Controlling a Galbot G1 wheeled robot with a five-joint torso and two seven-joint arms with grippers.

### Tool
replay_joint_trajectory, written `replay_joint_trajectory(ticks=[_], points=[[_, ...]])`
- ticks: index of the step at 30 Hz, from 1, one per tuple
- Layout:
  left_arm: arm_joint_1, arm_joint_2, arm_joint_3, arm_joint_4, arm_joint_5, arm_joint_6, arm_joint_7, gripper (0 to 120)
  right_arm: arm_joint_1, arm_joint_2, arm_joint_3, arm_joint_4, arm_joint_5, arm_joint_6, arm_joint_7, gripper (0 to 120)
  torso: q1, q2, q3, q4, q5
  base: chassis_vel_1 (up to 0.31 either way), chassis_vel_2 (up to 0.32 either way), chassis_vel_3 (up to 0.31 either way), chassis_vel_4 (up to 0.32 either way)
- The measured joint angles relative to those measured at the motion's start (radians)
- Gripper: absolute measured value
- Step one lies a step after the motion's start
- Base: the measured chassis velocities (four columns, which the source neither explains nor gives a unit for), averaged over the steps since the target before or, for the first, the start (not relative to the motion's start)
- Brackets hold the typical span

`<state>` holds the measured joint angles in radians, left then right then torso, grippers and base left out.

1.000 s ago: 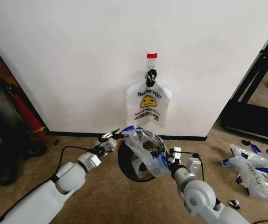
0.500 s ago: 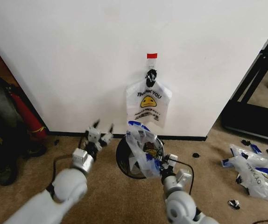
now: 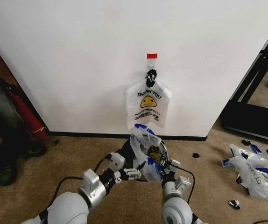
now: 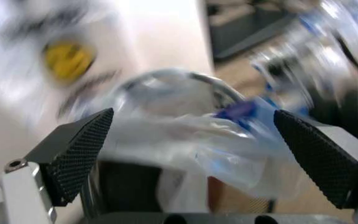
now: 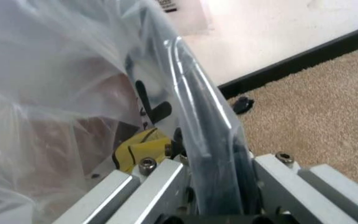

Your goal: Pick up the garbage bag from the wall and place it over the trash bin.

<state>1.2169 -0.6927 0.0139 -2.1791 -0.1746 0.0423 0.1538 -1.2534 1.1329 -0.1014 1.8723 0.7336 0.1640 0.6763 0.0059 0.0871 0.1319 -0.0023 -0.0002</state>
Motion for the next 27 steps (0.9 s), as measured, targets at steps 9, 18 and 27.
replay_joint_trajectory(ticks=[9,18,27], points=[[-0.074,0.036,0.021,0.031,0.085,-0.043,0.152,100,0.065,-0.075,-0.044,0.01,0.0,-0.069,-0.021,0,0.0,0.0,0.0,0.0,0.0003,0.0,0.0,0.0,0.0],[-0.079,0.04,0.065,-0.043,-0.01,0.031,0.003,100,0.149,-0.261,-0.059,0.044,0.024,-0.175,-0.155,0,0.0,0.0,0.0,0.0,0.0002,0.0,0.0,0.0,0.0],[-0.171,0.035,0.157,-0.08,-0.213,0.206,-0.082,95,0.18,-0.271,-0.081,0.02,-0.061,-0.17,-0.188,0,0.0,0.0,0.0,0.0,0.0004,0.0,0.0,0.0,0.0]])
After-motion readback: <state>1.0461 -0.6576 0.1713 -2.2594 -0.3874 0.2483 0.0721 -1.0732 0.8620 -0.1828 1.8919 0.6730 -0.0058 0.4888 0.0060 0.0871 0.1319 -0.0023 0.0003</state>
